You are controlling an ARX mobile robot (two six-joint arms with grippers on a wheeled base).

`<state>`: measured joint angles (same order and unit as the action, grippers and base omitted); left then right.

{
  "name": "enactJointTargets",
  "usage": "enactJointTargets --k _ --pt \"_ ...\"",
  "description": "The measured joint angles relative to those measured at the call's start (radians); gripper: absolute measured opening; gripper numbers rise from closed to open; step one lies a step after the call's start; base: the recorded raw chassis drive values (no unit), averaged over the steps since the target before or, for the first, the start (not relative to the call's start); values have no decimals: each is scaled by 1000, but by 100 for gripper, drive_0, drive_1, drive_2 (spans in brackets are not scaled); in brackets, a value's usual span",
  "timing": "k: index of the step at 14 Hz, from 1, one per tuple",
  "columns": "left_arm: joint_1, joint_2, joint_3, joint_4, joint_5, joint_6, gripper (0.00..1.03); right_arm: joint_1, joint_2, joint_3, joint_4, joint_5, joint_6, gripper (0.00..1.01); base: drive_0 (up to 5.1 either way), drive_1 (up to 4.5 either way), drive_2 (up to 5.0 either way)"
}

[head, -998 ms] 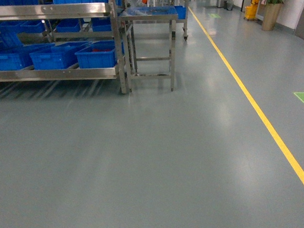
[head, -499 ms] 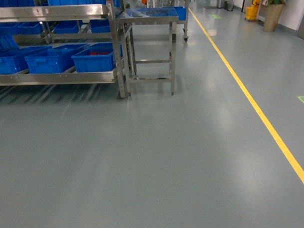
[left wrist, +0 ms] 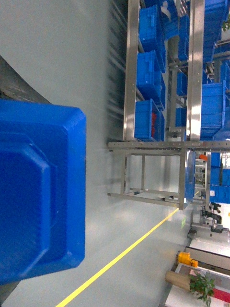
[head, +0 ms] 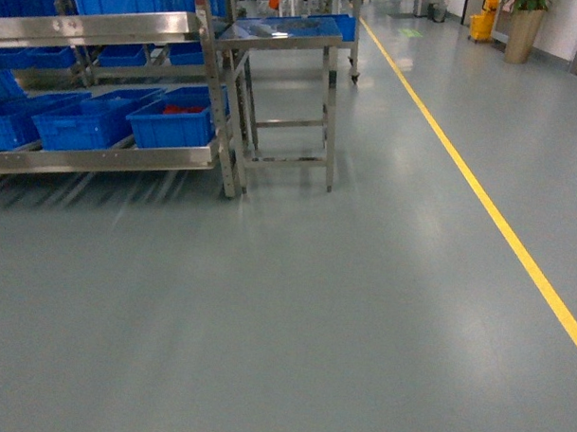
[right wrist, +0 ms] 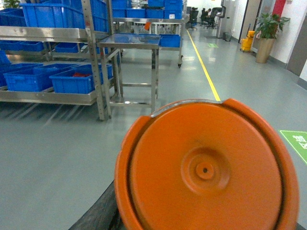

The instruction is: Sort blue parts and orange caps into right shelf containers

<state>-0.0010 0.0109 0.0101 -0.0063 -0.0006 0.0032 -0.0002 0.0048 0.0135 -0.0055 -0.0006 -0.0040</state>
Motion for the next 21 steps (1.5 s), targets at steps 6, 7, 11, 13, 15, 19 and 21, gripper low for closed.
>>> enactJointTargets --k 6,7,11,13,15,19,21 --pt "0 0 0 4 0 0 43 0 0 0 2 0 0 43 3 434 -428" --pt "0 0 0 1 0 0 43 0 0 0 -2 0 0 43 -4 426 -435" --pt "0 0 0 -1 0 0 43 0 0 0 -1 0 0 43 -5 425 -436" --pt "0 0 0 -2 0 0 43 0 0 0 1 0 0 43 -5 425 -436" --pt "0 0 0 3 1 0 43 0 0 0 0 0 0 43 -1 429 -432" --pt "0 0 0 2 -1 0 43 0 0 0 5 0 0 43 5 436 -425" --pt "0 0 0 2 1 0 43 0 0 0 4 0 0 43 7 438 -423"
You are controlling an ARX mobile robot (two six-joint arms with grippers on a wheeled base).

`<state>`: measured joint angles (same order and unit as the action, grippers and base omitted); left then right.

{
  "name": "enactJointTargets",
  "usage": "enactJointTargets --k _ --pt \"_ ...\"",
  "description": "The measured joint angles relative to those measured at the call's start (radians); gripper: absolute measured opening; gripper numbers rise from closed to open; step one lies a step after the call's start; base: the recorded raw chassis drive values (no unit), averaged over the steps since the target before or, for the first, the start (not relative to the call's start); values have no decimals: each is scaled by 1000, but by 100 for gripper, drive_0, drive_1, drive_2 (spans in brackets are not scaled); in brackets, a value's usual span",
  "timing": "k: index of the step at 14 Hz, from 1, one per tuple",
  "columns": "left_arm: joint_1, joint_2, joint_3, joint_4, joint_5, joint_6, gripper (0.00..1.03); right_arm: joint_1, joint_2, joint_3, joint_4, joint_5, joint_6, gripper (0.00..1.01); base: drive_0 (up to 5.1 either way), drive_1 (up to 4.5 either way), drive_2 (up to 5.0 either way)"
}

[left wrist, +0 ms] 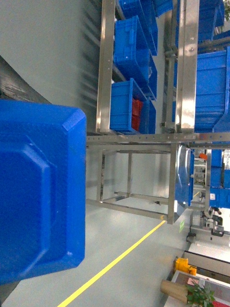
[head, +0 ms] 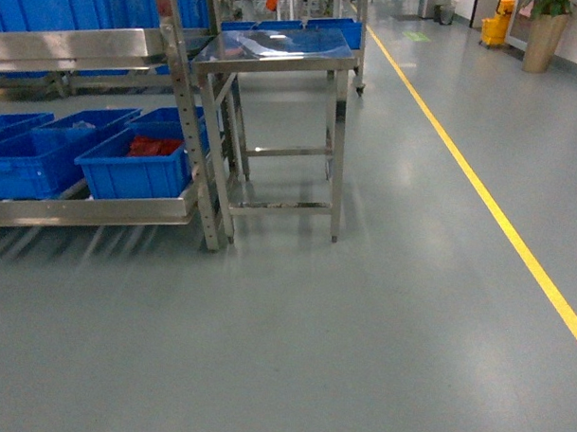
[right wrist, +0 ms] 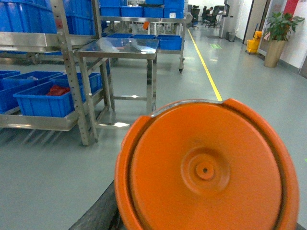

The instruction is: Sort blue parts and orange caps into right shelf containers

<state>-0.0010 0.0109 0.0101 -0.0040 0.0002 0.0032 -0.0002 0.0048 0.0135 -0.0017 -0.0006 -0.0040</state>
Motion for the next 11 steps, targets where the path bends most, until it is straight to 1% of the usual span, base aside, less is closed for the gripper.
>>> enactJointTargets --k 11 --pt "0 0 0 1 0 0 43 0 0 0 -3 0 0 42 8 439 -422"
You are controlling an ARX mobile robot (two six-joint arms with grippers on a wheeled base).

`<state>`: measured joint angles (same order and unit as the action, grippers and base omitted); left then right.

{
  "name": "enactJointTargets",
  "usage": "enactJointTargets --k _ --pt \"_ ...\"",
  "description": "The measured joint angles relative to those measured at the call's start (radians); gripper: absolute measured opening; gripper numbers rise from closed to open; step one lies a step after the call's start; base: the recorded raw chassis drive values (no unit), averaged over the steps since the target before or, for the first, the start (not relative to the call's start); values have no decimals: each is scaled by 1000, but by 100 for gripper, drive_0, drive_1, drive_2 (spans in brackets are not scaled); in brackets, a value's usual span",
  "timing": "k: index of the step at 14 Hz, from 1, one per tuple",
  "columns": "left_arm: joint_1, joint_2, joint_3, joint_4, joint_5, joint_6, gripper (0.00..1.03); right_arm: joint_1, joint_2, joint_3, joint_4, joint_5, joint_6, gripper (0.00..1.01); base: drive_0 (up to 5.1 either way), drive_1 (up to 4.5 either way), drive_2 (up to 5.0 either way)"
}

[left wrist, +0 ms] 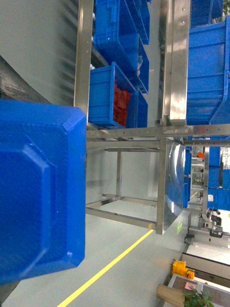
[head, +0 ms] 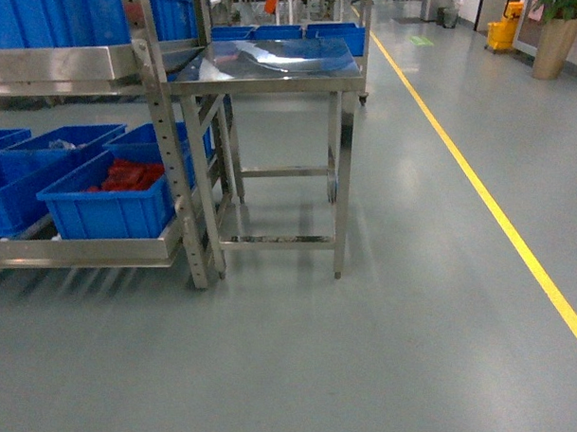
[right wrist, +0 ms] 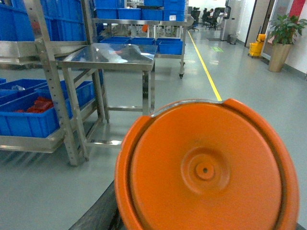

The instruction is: Sort blue parts and orange caps into right shelf containers

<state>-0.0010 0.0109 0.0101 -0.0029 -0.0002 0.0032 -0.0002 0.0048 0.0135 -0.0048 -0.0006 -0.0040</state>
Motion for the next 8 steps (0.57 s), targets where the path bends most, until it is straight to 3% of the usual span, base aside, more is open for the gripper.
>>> enactJointTargets --k 8 --pt "0 0 0 -2 1 0 43 0 0 0 -2 0 0 42 2 432 -429"
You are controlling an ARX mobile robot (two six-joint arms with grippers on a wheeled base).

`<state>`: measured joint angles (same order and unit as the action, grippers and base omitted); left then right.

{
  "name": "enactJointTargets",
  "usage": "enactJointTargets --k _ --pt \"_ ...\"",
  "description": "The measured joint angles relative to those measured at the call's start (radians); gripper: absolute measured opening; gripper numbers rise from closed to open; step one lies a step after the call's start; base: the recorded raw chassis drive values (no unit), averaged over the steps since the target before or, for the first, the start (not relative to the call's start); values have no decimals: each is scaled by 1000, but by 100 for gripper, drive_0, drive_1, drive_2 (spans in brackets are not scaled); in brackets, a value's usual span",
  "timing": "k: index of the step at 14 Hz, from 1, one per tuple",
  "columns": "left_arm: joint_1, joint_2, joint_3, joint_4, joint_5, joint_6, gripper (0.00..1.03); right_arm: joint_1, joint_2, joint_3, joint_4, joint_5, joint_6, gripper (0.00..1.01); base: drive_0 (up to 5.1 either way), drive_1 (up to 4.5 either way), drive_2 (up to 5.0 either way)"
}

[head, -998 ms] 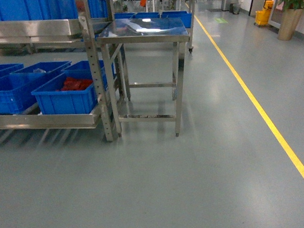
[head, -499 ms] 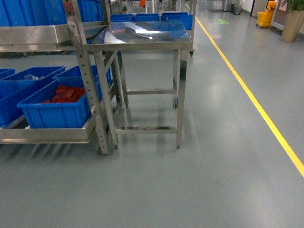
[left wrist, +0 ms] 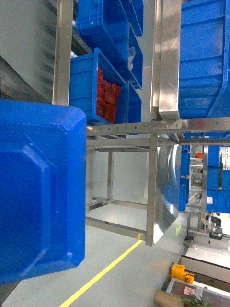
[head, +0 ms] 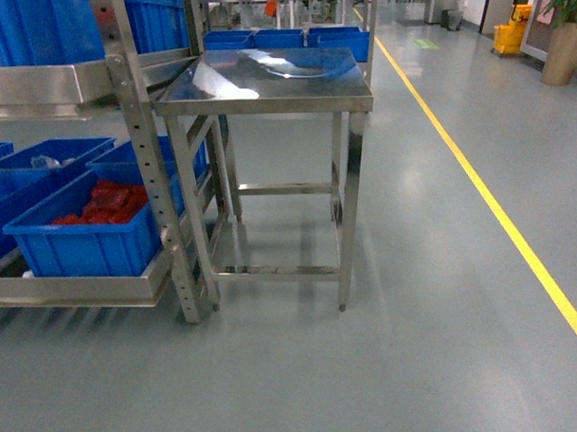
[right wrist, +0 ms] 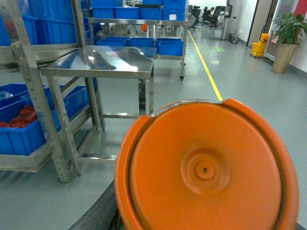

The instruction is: Sort blue parts and orange caps into right shelf containers

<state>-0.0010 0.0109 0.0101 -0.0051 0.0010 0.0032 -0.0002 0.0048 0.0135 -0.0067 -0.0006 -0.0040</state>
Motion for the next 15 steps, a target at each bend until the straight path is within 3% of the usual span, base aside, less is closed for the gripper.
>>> enactJointTargets --k 13,15 --pt "0 0 0 -1 -1 0 43 0 0 0 -1 0 0 42 3 412 -407" --pt "0 0 0 -10 -2 0 43 0 1 0 -4 0 0 42 0 0 0"
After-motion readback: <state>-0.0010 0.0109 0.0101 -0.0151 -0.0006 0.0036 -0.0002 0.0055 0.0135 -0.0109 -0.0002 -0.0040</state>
